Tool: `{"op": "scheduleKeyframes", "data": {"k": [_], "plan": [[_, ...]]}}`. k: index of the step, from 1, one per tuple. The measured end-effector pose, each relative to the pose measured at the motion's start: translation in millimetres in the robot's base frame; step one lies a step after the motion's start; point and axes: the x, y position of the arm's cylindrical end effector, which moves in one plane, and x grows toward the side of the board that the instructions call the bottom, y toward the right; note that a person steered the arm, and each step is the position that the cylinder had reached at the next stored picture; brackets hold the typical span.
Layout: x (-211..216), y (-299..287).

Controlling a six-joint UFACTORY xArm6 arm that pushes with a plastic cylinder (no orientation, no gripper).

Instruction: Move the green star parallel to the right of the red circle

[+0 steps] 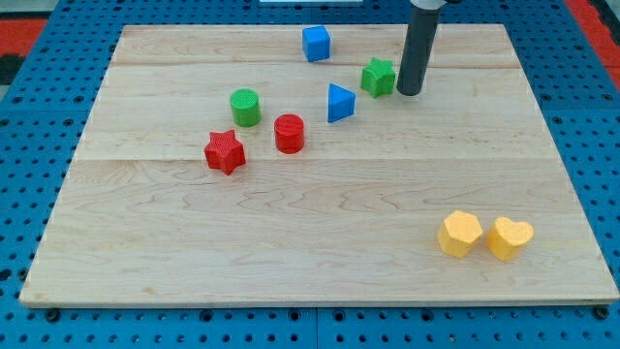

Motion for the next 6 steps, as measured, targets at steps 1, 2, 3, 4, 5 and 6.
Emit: {"op": "scheduleKeyframes", "data": {"k": [1, 2, 3, 4, 5, 6], "plan": [[-41.1, 22.7], [-65.5, -2.3], [-55.8, -41.8], [-9.3, -45.4], [28.5, -27.0], [59.5, -37.9]]}}
